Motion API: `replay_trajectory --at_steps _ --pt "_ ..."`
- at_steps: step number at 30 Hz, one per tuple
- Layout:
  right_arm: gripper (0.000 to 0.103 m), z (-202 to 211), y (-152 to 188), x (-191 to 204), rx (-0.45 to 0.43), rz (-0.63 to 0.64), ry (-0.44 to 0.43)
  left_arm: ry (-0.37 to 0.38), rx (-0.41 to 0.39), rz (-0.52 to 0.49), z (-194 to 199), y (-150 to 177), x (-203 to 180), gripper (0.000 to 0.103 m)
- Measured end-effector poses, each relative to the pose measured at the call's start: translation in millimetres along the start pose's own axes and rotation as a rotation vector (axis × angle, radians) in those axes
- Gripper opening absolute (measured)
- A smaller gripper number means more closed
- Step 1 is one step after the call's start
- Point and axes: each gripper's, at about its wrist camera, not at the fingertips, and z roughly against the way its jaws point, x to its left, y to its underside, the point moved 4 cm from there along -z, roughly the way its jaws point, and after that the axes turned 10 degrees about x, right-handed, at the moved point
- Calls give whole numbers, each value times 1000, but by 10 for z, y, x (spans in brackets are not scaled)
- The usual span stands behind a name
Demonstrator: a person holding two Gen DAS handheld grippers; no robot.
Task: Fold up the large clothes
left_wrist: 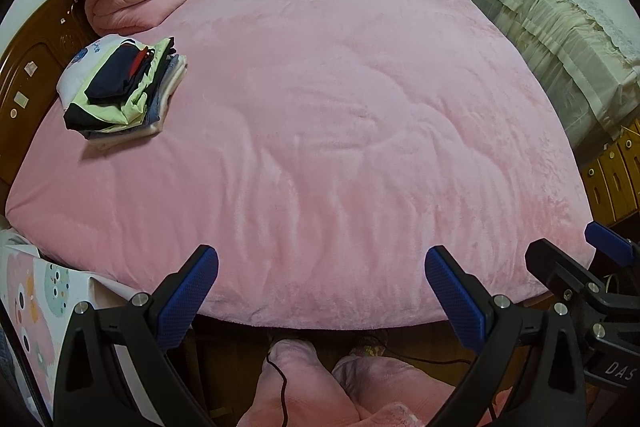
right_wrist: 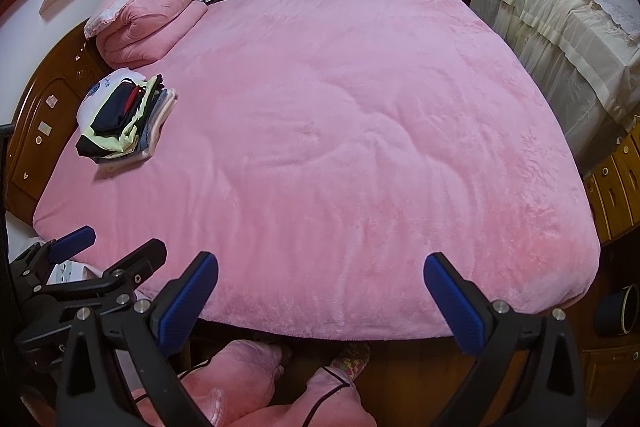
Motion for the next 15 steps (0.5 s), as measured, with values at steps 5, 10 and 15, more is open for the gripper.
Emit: replay_trajectory --at_steps 5,10,15 --pt "103 -15 -16 6 4 -1 0 1 0 0 -3 -2 -2 102" --pt "103 -40 -8 20 15 2 0 -4 0 -2 -5 -14 5 102" --pt "103 -47 -22 15 18 3 0 -7 -2 -1 -2 -32 20 102"
